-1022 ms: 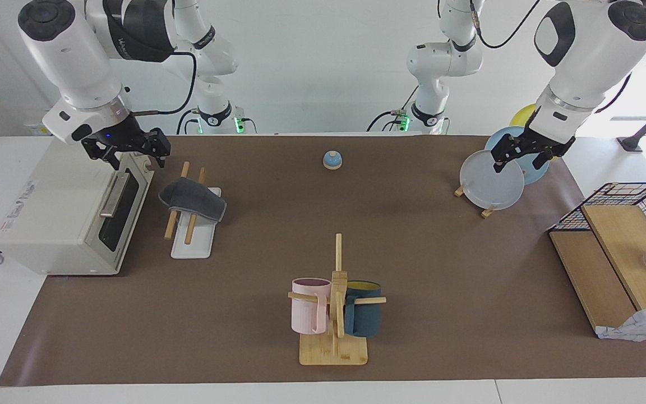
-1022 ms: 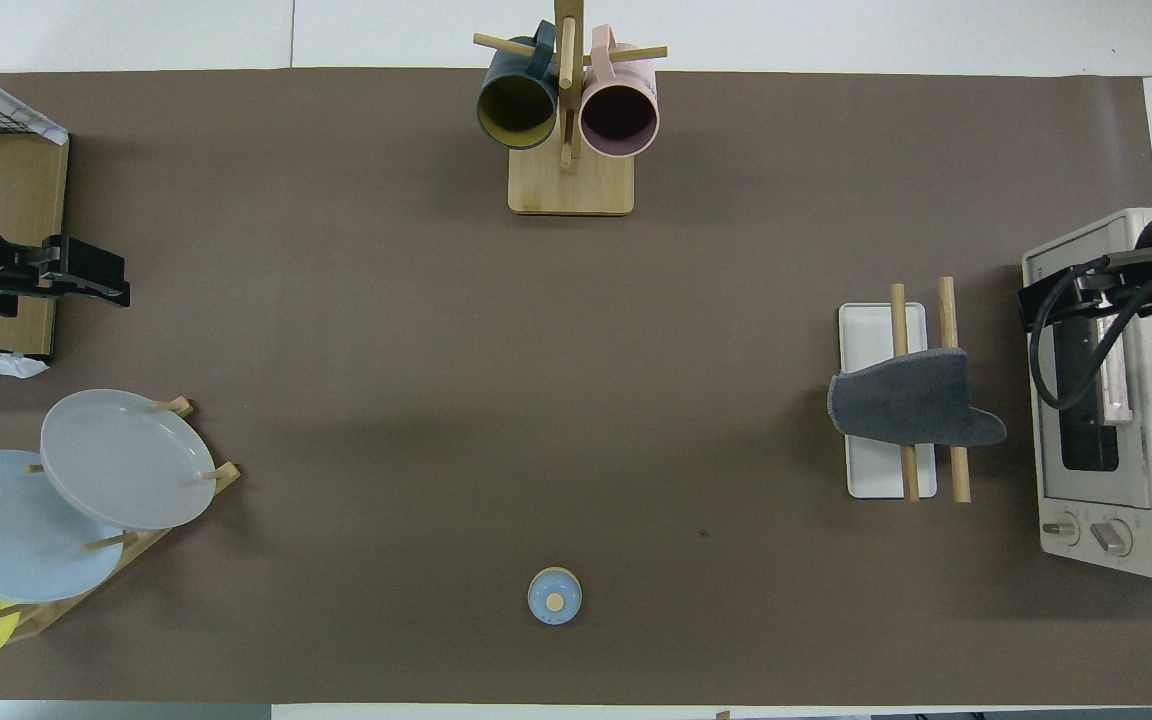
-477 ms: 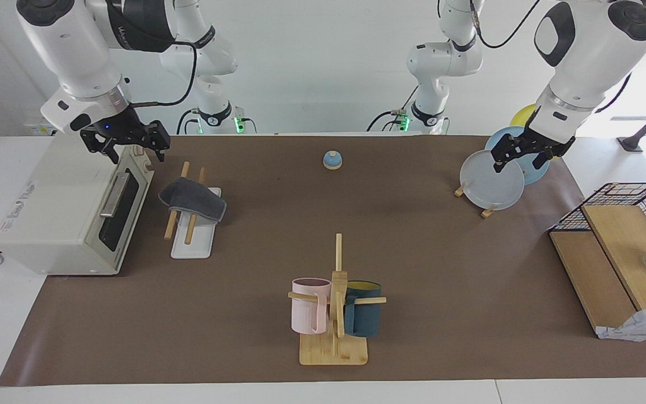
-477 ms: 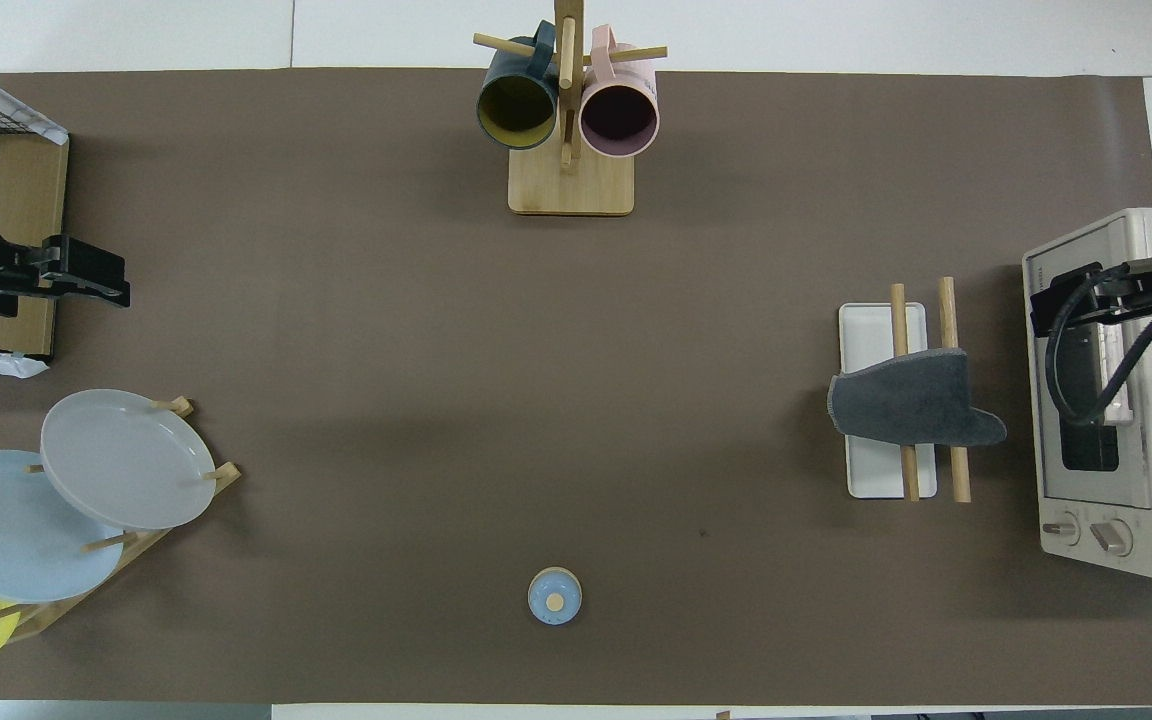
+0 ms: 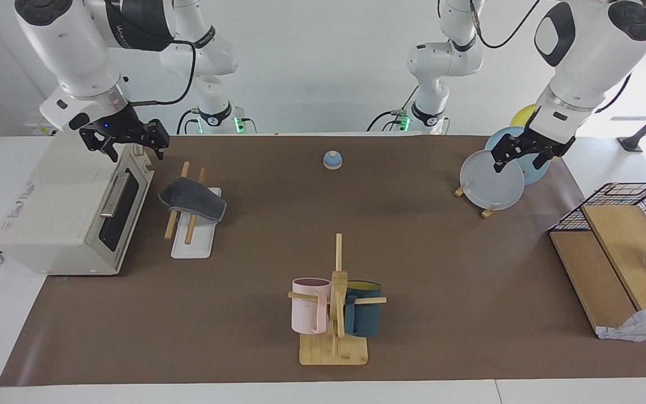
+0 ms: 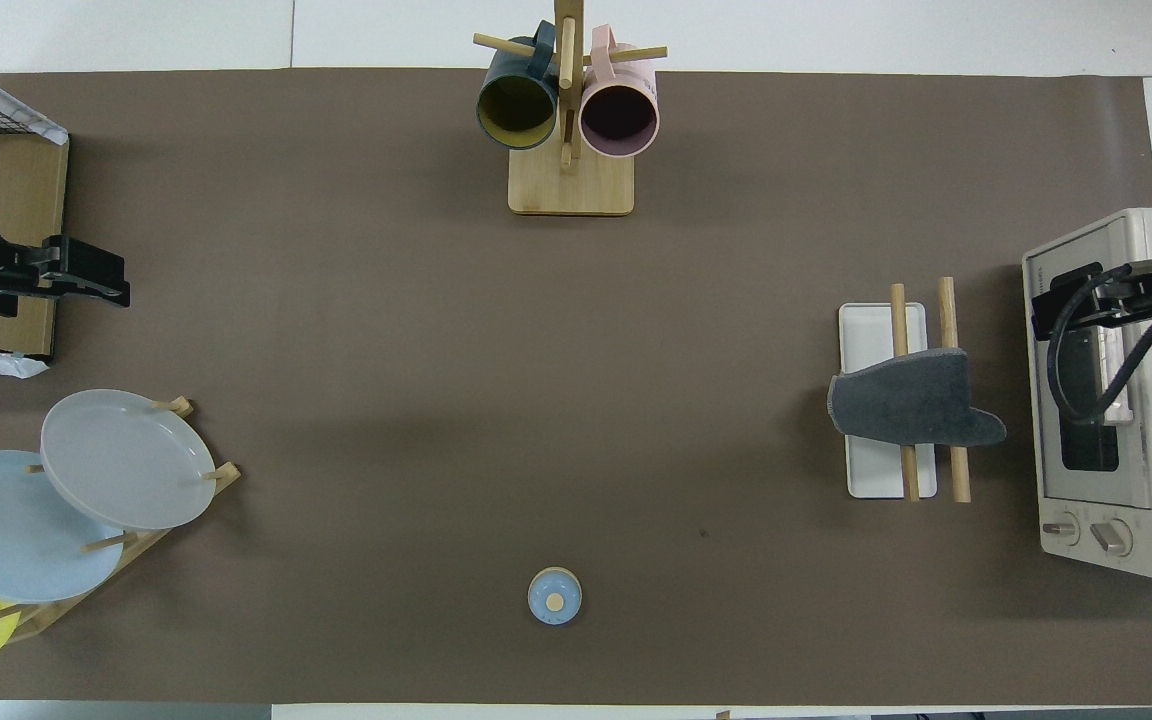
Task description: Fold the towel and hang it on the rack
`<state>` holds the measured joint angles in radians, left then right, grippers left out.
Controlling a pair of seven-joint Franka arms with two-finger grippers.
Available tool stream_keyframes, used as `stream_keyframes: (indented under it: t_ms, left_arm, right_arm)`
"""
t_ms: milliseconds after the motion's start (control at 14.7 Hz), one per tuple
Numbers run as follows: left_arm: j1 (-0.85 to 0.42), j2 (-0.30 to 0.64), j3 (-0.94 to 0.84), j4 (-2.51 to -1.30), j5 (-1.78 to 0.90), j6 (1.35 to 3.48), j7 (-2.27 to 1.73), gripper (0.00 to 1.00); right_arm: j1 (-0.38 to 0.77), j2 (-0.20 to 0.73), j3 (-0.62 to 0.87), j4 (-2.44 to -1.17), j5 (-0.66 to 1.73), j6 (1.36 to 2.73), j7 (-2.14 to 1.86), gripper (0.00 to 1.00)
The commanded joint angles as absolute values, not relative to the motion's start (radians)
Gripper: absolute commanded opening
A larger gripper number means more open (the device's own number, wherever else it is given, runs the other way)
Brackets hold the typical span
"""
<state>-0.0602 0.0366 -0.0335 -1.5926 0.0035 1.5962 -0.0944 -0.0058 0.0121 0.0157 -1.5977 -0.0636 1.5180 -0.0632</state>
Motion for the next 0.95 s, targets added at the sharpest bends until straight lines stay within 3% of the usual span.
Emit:
stream_keyframes:
  t_ms: [0, 885]
  left_arm:
    - [-0.064, 0.023, -0.026, -1.601, -0.006, 1.598, -0.089, 1.00]
    - [-0.064, 0.021, -0.026, -1.605, -0.006, 1.598, -0.089, 1.00]
  right_arm:
    - [0.014, -0.006, -0.002, -1.606, -0.037, 1.514, -0.035, 1.00]
    - [0.014, -0.014, -0.005, -1.595, -0.002, 1.525, -0.026, 1.00]
